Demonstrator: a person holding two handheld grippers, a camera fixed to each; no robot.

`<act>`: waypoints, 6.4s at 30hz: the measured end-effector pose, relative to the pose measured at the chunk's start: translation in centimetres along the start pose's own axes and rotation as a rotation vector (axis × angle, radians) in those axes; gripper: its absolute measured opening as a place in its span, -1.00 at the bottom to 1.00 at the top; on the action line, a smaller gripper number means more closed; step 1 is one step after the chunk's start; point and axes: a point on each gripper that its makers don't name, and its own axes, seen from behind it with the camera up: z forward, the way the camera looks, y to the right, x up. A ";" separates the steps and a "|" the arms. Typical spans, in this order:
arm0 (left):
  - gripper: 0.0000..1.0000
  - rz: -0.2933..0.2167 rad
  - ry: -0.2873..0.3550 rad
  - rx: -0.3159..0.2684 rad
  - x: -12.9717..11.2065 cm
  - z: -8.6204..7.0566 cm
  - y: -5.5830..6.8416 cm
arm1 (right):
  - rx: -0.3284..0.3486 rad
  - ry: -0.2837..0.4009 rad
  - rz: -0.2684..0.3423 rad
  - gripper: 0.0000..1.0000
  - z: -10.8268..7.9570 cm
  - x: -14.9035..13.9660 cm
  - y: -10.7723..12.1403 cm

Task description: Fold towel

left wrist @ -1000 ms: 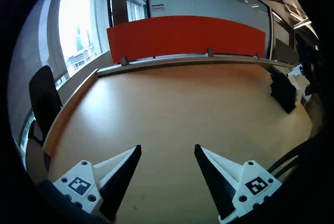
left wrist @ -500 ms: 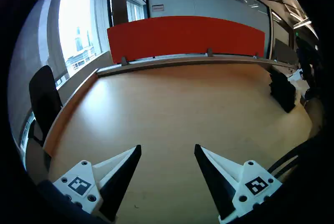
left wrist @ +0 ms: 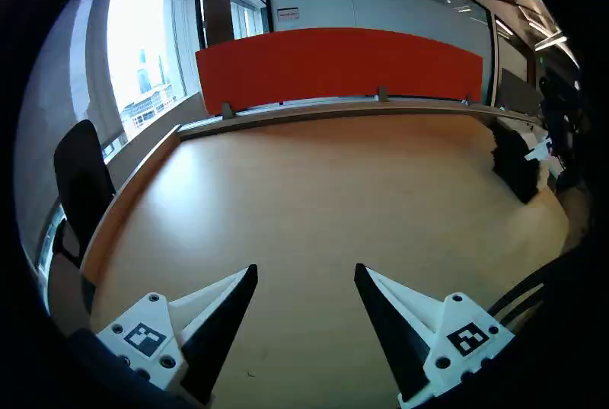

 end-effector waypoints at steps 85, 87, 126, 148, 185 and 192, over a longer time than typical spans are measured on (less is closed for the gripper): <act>0.89 -0.089 0.268 0.045 11.3 1.2 -4.9 | -0.150 0.785 0.126 1.00 -15.2 18.5 -3.6; 0.89 -0.093 0.293 0.050 12.5 1.3 -5.3 | -0.143 0.788 0.120 1.00 -15.3 18.8 -4.4; 0.89 -0.138 0.548 0.032 23.8 2.1 -7.7 | -0.097 0.826 0.130 0.99 -16.7 23.0 -18.1; 0.88 -0.137 0.580 0.024 17.1 7.0 -7.2 | -0.103 0.832 0.078 0.99 -16.2 22.2 -21.6; 0.88 -0.113 0.605 0.061 7.5 12.9 -5.4 | -0.133 0.838 0.070 0.99 -13.2 18.3 -22.6; 0.88 -0.111 0.612 0.064 7.5 13.1 -5.2 | -0.140 0.825 0.073 1.00 -13.1 17.3 -22.0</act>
